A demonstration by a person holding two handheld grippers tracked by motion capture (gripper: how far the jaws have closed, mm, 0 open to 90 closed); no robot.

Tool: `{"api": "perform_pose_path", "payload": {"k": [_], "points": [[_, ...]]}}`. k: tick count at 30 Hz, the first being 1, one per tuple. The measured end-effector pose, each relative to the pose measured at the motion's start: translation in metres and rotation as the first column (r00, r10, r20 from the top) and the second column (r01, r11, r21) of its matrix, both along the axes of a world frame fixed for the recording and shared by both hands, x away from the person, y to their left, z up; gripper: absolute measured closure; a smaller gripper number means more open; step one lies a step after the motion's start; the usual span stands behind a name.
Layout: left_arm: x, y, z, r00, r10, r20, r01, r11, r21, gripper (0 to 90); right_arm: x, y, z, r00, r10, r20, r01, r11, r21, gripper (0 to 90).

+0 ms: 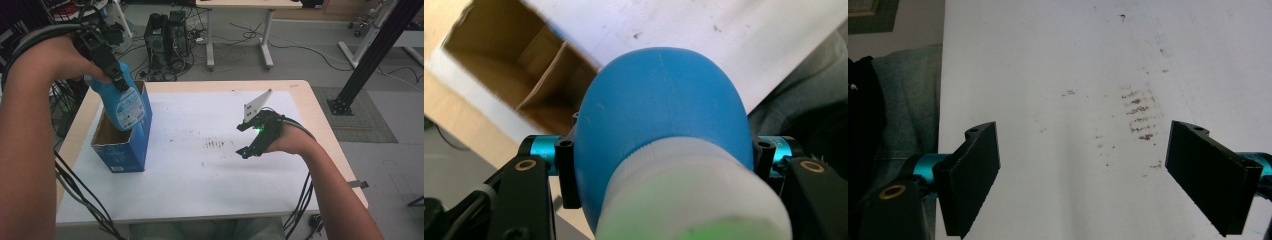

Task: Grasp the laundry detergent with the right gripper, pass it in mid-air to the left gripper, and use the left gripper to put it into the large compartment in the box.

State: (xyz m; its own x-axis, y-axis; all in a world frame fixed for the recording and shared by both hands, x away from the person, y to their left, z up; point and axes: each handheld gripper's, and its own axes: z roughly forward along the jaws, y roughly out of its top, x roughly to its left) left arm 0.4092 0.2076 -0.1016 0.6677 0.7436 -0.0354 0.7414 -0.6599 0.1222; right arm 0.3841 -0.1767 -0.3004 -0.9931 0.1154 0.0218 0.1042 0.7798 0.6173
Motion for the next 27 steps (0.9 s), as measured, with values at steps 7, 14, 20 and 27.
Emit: {"api": "perform_pose_path", "payload": {"k": [7,14,20,27], "points": [[0.005,0.018,-0.005,0.9969,0.078,0.000,-0.078,0.9968,0.015,38.1,0.003,0.001,-0.003,0.9999,-0.006,-0.009,0.006,1.000,-0.012,13.4],[0.012,0.031,-0.016,0.9902,0.138,-0.017,-0.138,0.9894,0.046,38.1,0.005,0.003,-0.005,1.0000,0.000,-0.007,0.000,1.000,-0.015,13.4],[0.018,0.035,-0.032,0.9895,0.141,-0.034,-0.138,0.9883,0.064,38.1,0.004,0.001,-0.005,0.9996,-0.015,-0.024,0.014,1.000,-0.025,13.4],[0.023,0.037,-0.058,0.9879,0.138,-0.071,-0.135,0.9895,0.052,38.1,0.002,0.000,-0.005,0.9995,-0.021,-0.023,0.020,0.999,-0.032,13.4]]}}
